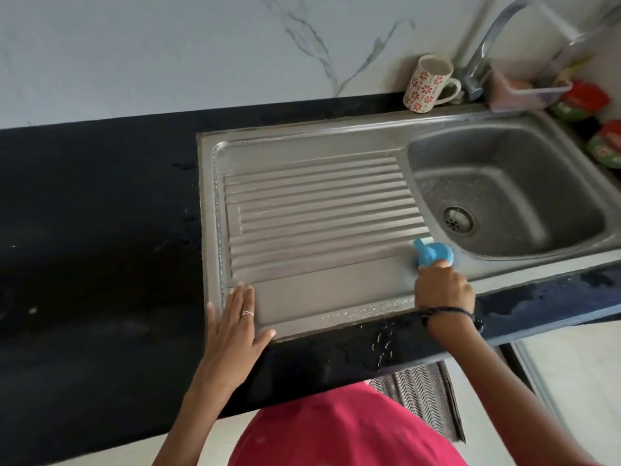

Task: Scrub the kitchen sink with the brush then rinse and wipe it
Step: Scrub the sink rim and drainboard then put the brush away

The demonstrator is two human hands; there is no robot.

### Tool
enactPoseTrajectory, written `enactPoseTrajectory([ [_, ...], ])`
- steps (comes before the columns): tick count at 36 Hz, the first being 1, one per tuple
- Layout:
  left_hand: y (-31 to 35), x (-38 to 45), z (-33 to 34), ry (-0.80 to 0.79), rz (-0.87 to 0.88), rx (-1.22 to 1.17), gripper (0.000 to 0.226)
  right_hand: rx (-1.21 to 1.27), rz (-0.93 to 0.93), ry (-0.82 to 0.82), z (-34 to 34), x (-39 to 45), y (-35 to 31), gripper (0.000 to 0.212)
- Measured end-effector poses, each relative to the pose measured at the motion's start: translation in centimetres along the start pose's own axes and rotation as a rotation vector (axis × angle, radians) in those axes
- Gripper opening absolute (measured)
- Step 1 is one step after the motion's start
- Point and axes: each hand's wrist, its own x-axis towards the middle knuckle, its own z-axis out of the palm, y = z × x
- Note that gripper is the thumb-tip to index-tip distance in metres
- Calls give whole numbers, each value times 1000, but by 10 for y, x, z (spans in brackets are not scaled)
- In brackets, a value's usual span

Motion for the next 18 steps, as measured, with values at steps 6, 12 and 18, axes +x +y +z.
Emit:
enactPoseTrajectory([
  [6,-7,-7,2,37,-70,-52,84,21,-314,-188,1,-57,-68,40],
  [12,-17,-19,-2,143,-125,-137,103,92,-624,-397,16,-92,-149,39],
  [18,-28,-29,-6,158,-146,-145,107,-41,-851,-488,3,-81,-145,39],
])
